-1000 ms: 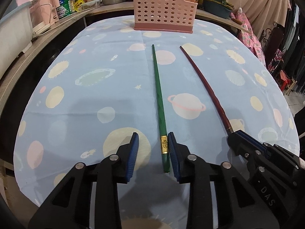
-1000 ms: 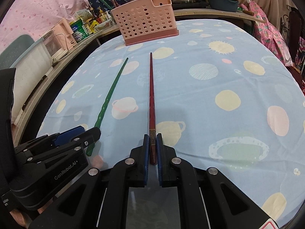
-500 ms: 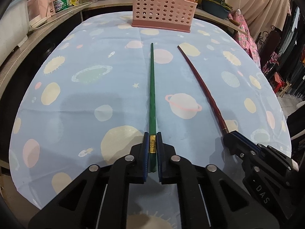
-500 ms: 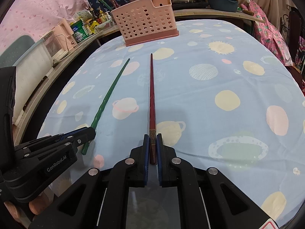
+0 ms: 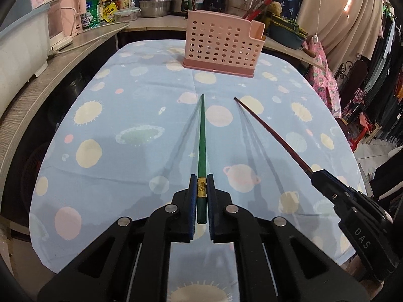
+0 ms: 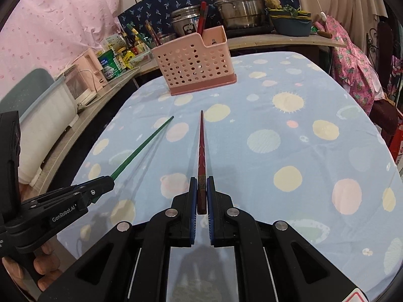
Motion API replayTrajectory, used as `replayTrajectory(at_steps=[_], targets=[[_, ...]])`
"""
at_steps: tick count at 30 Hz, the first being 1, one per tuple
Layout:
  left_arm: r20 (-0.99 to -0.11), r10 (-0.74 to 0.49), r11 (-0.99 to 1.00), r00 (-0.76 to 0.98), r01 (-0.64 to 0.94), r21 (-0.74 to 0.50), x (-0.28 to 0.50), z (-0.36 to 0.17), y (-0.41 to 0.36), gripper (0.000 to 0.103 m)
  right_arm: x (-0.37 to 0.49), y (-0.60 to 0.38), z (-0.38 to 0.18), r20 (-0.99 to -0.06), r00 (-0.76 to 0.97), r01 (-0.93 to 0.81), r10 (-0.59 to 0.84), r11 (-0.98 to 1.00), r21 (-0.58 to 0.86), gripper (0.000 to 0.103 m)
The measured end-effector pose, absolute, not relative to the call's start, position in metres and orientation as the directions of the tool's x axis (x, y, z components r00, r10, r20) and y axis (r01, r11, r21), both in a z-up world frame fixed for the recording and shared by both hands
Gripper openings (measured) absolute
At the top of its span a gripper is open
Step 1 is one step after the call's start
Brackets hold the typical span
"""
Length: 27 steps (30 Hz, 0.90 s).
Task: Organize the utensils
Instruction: 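Lift both held chopsticks upright and carry them above the pink holder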
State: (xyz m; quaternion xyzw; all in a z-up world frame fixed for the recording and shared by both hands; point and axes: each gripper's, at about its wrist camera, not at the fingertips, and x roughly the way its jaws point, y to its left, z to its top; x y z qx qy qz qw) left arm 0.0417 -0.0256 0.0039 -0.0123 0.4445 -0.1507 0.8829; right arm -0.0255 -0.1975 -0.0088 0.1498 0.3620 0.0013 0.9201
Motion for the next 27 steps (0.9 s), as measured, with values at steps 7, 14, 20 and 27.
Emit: replayTrajectory(at_steps=[7,14,20,27], targets=[[-0.722,-0.295,0.953,0.626,0.248,-0.174,0.055,0.044,-0.017,0.007,-0.012,-0.209,0.036,-0.585,0.807,0.093,0.087,0.958,0.27,0.007],[-0.654,-0.304,0.952,0.693,0.249,-0.18,0.075,0.085,-0.015,0.007,0.007,-0.223,0.079,-0.5,0.861,0.07,0.098,0.949,0.307,0.007],[-0.624,-0.311,0.95,0.716,0.24,-0.199,0.096,0.104,-0.012,0.007,0.024,-0.227,0.097,-0.465,0.88,0.059,0.098,0.949,0.31,0.007],[-0.606,-0.315,0.949,0.731,0.236,-0.209,0.119,0.119,-0.012,0.007,0.041,-0.232,0.104,-0.455,0.884,0.053,0.108,0.944,0.325,0.007]])
